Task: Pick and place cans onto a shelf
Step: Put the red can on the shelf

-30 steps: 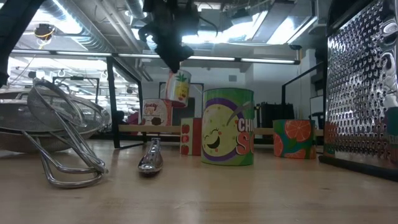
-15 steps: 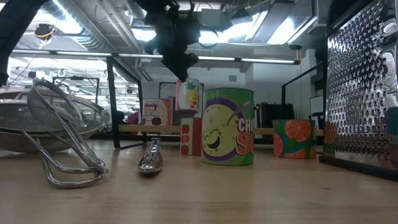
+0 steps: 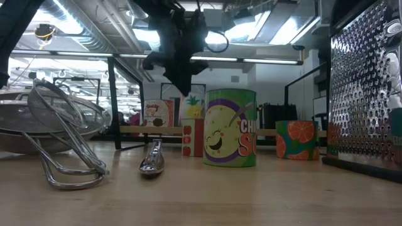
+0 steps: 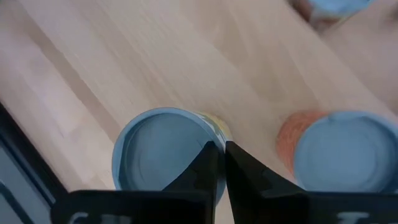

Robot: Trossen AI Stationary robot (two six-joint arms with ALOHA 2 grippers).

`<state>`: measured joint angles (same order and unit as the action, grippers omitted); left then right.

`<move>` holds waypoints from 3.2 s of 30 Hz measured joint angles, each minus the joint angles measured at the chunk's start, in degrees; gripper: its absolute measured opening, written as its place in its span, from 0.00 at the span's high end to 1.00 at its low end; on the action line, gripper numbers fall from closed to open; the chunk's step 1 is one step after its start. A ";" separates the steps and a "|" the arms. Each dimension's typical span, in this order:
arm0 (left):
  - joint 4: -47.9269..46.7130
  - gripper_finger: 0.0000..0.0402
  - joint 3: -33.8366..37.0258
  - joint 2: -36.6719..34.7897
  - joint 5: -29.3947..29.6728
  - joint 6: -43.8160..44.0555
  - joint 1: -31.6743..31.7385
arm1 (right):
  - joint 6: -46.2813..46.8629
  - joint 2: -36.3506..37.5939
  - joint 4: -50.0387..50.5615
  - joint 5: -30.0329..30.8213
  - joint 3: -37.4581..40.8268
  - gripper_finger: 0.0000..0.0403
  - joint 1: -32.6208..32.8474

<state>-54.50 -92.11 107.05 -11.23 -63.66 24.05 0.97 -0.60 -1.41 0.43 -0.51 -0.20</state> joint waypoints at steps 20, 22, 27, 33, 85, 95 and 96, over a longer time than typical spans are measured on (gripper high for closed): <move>2.77 0.85 1.30 -0.11 1.11 2.09 -0.26 | 0.00 0.00 0.00 -0.02 0.00 0.89 0.02; 2.81 0.84 1.30 -0.11 1.82 2.14 -0.37 | 0.00 0.00 0.00 -0.01 0.00 0.89 0.01; 2.91 0.85 1.30 -0.11 3.82 3.19 -1.23 | 0.00 0.00 0.00 -0.02 0.00 0.89 0.02; 3.04 0.84 1.30 -0.17 4.88 6.63 -1.88 | 0.01 0.00 0.00 -0.02 0.00 0.89 0.01; 7.11 0.72 -7.31 1.86 22.46 83.06 -5.72 | 0.00 0.00 0.00 -0.02 0.00 0.89 0.00; 8.16 0.72 -7.40 6.05 22.96 83.19 -6.42 | 0.00 0.05 0.00 -0.04 0.00 0.89 0.00; 7.62 0.72 -7.40 6.40 23.11 83.13 -6.42 | 0.01 0.02 -0.01 -0.11 0.00 0.89 0.00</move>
<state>-46.88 -99.50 113.45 11.88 19.47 17.63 0.99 -0.58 -1.42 0.32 -0.51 -0.21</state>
